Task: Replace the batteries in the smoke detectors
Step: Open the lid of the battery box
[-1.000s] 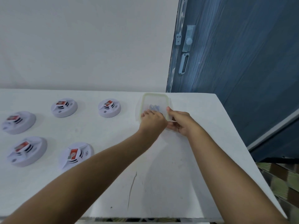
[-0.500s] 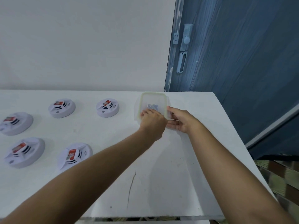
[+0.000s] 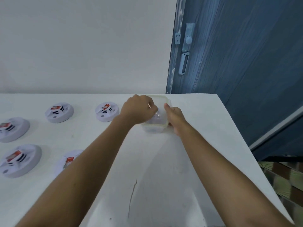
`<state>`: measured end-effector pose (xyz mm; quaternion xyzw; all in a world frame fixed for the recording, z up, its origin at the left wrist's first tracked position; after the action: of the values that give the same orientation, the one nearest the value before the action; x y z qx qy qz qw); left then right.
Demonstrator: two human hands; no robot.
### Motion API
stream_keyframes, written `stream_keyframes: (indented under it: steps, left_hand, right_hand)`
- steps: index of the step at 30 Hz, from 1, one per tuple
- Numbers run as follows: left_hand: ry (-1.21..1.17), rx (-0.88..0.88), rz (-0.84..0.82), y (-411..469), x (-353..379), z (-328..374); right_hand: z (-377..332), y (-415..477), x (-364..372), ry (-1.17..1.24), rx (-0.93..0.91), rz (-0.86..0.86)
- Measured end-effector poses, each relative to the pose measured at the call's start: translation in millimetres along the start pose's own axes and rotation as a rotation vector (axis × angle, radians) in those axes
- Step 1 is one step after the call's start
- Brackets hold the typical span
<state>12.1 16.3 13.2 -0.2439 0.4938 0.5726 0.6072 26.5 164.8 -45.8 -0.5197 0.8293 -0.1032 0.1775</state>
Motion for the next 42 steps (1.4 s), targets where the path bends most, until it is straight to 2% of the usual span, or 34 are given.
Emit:
stream_keyframes:
  steps: [3,5,14,25,30,33,39,42]
  left_hand:
    - [-0.231,-0.157,0.097,26.6,4.5,-8.6]
    - [-0.284,-0.172,0.063,45.4,15.0,-14.8]
    - [-0.009,-0.16,-0.227,102.8,61.9,-15.1]
    - [0.311,-0.129,-0.338,115.0,77.2,-6.7]
    - [0.274,-0.156,-0.243,114.4,74.4,-2.4]
    - [0.202,-0.107,-0.178,111.0,73.1,-6.1]
    - [-0.191,0.068,-0.005,76.9,57.2,-26.6]
    - [-0.32,0.008,0.093,54.4,51.7,-39.2]
  right_hand:
    - [-5.6,2.6,6.5,-0.098,-0.072,0.075]
    - [-6.7,7.7,9.8,-0.141,-0.099,0.113]
    - [-2.9,23.2,13.4,-0.255,-0.216,0.109]
    - [-1.1,24.9,15.5,-0.295,-0.25,0.131]
    - [-1.0,23.8,14.7,-0.299,-0.24,0.141]
    - [-0.2,23.5,15.5,-0.297,-0.225,0.154]
    - [-0.5,18.7,13.2,-0.267,-0.195,0.194]
    - [0.0,15.3,10.7,-0.22,-0.124,0.19]
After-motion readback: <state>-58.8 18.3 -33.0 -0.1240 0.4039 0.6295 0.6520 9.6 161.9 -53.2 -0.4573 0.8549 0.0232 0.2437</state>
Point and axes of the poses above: each hand's wrist, its own y-axis towards the middle knuckle, its own x-axis out of the palm, z = x × y, the point moved 2 cm from there along y, towards the middle knuckle, and after that the axes turned 9 degrees about z, right-handed, at the moved point
